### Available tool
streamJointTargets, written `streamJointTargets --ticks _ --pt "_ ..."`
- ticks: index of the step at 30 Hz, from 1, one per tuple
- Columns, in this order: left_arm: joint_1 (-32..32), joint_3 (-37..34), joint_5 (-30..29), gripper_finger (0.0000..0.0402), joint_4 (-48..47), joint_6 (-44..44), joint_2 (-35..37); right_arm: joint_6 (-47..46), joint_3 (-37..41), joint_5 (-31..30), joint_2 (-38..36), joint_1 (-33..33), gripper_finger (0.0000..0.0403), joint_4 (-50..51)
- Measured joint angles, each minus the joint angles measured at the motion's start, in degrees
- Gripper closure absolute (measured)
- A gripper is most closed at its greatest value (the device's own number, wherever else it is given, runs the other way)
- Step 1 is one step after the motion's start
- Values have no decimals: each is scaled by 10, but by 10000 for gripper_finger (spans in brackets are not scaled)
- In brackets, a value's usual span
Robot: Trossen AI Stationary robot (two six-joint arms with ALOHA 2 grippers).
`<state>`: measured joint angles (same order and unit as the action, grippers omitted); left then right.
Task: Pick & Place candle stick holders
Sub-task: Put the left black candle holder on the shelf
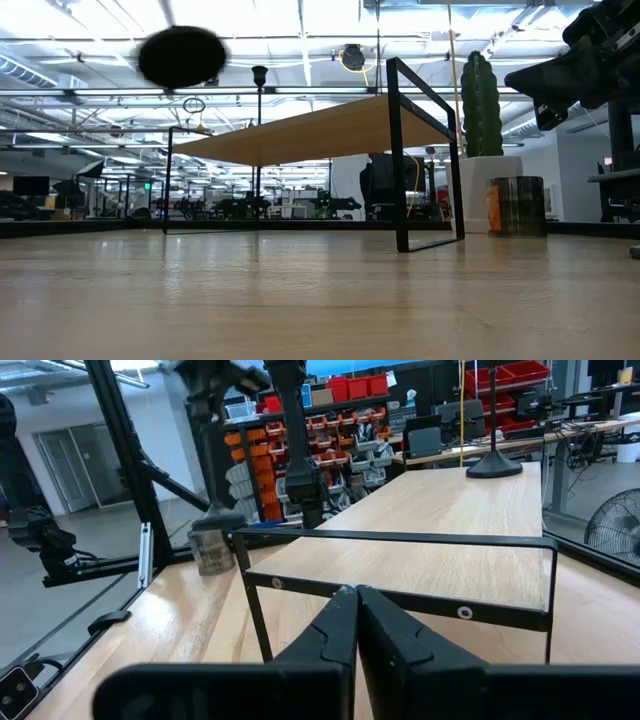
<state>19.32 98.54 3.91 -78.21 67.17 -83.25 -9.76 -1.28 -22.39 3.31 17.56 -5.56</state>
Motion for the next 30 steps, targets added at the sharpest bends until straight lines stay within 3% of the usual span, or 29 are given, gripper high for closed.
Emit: streamJointTargets --ticks 6,15,19,30 --pt "-65 46 -7 384 -5 -64 0 0 0 0 0 0 399 0" --pt "-161 136 -25 384 -121 -132 0 0 0 0 0 0 399 0" --pt "-210 162 -25 384 -119 -177 0 9 0 0 0 0 399 0" --pt "-388 171 -24 385 -118 -303 0 13 0 0 0 0 399 0"
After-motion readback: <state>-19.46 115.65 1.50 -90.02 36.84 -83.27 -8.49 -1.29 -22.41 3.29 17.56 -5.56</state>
